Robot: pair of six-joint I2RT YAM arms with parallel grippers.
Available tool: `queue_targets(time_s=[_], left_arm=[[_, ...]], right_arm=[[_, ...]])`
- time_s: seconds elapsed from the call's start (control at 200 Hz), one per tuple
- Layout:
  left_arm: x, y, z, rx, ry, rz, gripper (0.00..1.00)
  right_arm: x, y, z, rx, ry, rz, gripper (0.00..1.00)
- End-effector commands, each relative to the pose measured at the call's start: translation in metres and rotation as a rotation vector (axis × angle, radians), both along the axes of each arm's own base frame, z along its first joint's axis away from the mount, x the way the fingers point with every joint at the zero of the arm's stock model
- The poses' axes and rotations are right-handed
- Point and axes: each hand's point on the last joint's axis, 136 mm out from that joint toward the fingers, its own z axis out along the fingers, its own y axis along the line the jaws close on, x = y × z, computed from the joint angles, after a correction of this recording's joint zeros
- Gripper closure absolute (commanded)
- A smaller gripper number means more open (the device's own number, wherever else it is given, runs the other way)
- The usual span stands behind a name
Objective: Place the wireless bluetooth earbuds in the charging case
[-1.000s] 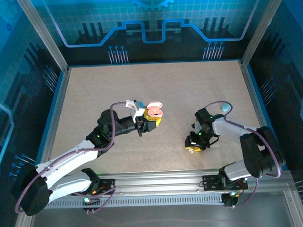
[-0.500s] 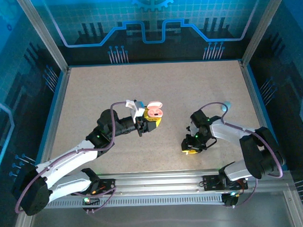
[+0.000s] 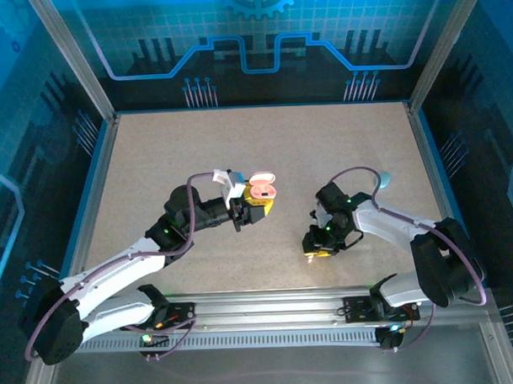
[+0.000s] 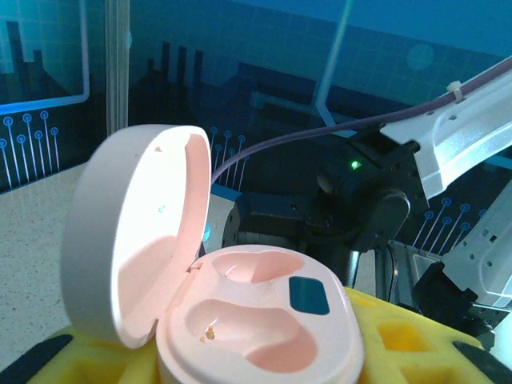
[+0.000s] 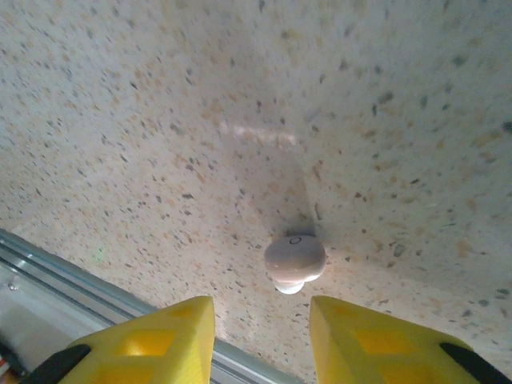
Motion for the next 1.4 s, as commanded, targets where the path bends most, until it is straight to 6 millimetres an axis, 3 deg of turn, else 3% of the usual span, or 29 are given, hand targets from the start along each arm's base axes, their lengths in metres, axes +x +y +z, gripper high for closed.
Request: queue_targets(time_s=[0.0, 0.09, 0.21, 0.375, 0.72, 1.396], left_arm=[[-0.005, 0.004, 0.011, -0.035, -0.027, 0.005, 0.64], [-0.005, 0.005, 0.011, -0.035, -0.03, 0.014, 0.64], [-0.005, 0.006, 0.01, -0.031, -0.035, 0.02, 0.64], [-0.005, 0.006, 0.01, -0.031, -0.036, 0.02, 0.64], [-0.006, 0.007, 0.011, -0.031, -0.036, 0.021, 0.64], [-0.006, 0.009, 0.009, -0.027, -0.033, 0.027, 0.63]], right_arm=[[0.005, -0.011, 0.006, -0.107, -0.03, 0.005, 0.63], [0.007, -0.02, 0.0, -0.18, -0.003, -0.027, 0.62], [0.008, -0.007, -0.003, -0.152, -0.011, 0.0, 0.58], [0.005, -0.009, -0.012, -0.202, 0.028, -0.001, 0.57], [-0.001, 0.005, -0.022, -0.143, 0.093, -0.035, 0.59], [0.005, 0.019, -0.023, -0.136, 0.076, 0.015, 0.61]])
